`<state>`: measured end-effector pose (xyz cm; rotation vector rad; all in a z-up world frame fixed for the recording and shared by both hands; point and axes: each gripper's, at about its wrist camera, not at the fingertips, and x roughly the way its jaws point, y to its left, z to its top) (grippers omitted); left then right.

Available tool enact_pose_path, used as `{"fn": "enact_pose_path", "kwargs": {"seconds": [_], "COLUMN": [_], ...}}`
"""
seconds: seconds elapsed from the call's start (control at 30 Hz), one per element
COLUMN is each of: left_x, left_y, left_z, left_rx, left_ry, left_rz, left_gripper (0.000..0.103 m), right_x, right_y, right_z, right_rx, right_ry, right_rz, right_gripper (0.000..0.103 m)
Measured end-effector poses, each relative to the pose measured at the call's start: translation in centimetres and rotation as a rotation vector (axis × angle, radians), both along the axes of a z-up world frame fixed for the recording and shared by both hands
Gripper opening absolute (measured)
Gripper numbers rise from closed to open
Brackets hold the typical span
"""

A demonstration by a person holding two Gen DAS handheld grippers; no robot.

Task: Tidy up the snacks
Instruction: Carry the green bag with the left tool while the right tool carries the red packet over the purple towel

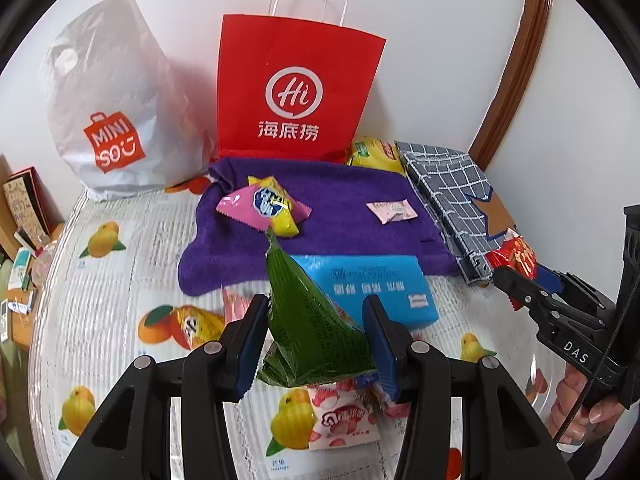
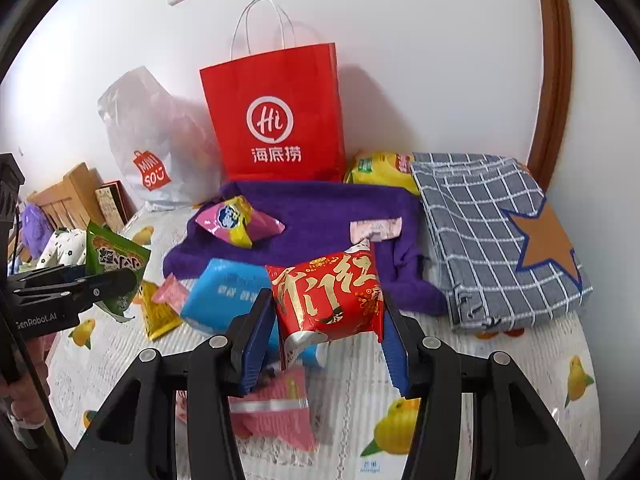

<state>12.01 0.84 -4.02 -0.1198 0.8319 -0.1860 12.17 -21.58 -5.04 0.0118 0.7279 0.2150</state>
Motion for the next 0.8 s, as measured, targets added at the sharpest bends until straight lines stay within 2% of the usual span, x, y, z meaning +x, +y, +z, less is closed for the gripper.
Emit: {"fn": "enact_pose_path", "kwargs": {"seconds": [0.37, 0.8], "left_x": [3.0, 7.1], "left_y": [-0.5, -0.3], "left_z": [1.2, 2.0], "left_rx": [-0.002, 0.038], "left_ry": [-0.012, -0.017], "left_rz": [0.0, 0.007], "left_gripper": [0.046, 0.046], "right_x": [3.8, 9.6], "right_y": [0.8, 1.5], "right_z": [1.8, 2.5], "right_rx": [-0.017, -0.01], "right_ry": [-0.019, -0.012], "right_rz": [0.013, 0.016], "right_gripper": [0.051, 0.051]}}
